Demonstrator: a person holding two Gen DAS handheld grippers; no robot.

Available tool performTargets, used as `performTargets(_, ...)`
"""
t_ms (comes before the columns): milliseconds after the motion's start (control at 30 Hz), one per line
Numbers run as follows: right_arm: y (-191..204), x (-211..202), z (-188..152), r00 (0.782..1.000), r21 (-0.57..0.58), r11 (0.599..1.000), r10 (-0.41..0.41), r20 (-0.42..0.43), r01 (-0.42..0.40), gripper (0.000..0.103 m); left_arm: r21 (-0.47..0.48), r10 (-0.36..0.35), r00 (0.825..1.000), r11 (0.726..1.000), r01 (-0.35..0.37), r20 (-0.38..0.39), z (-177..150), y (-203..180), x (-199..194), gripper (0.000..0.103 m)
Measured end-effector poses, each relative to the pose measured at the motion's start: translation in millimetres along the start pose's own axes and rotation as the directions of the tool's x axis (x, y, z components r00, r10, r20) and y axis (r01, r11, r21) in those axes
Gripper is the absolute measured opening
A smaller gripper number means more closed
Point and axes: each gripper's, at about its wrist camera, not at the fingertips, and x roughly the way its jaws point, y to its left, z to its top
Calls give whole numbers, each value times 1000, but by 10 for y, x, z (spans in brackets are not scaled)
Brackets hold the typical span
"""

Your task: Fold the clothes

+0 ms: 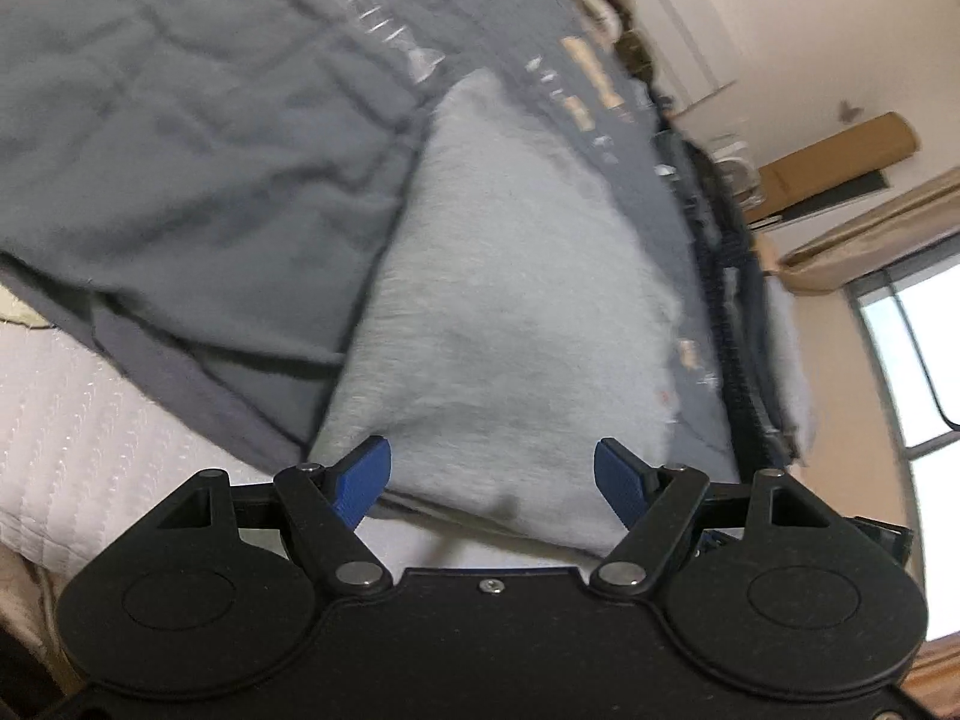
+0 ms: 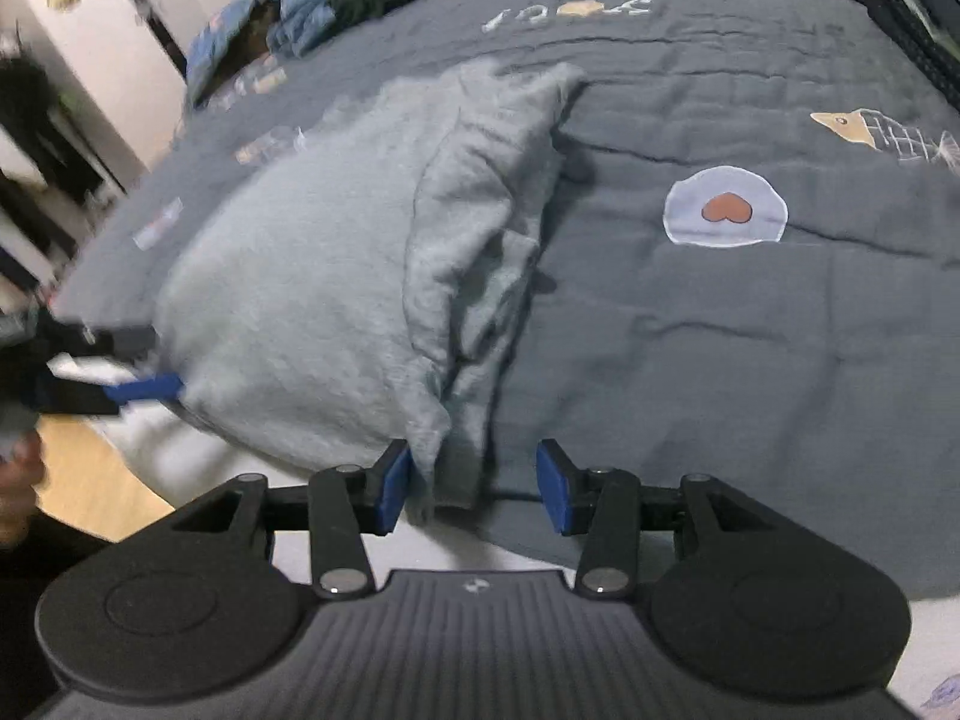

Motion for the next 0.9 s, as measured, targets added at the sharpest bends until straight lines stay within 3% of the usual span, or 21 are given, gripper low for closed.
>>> performTargets(100, -19, -184, -4, 993, 20, 996, 89, 74, -90, 45, 22, -73, 997, 997, 73, 29, -33, -122, -115, 75)
performTargets(200, -21, -236, 11, 973, 60, 974, 211, 96, -217, 45, 26, -60, 997, 998, 59, 41, -58, -159, -92, 76)
performTargets(367, 158, -54, 17, 957, 43, 956, 288, 46, -290, 45, 42, -28, 998, 999, 26, 55, -97, -208, -65, 76)
performTargets(500, 149, 4, -5, 974, 61, 972, 228, 0, -228, 45, 49, -18, 998, 999, 15, 63, -81, -215, -66, 76)
performTargets(667, 47, -121, -21, 990, 40, 991, 126, 59, -129, 49, 37, -19, 998, 999, 16, 68, -59, -226, -43, 76)
performTargets(833, 48, 16, -43, 991, 43, 991, 129, 32, -130, 48, 71, -24, 998, 997, 20, 53, -70, -345, 55, 76)
performTargets(867, 63, 26, -50, 990, 31, 990, 135, 35, -136, 44, 79, -24, 998, 997, 20, 50, -74, -370, 76, 76)
performTargets(900, 79, 34, -55, 988, 24, 988, 151, 37, -152, 32, 87, -25, 999, 996, 21, 47, -77, -394, 96, 76)
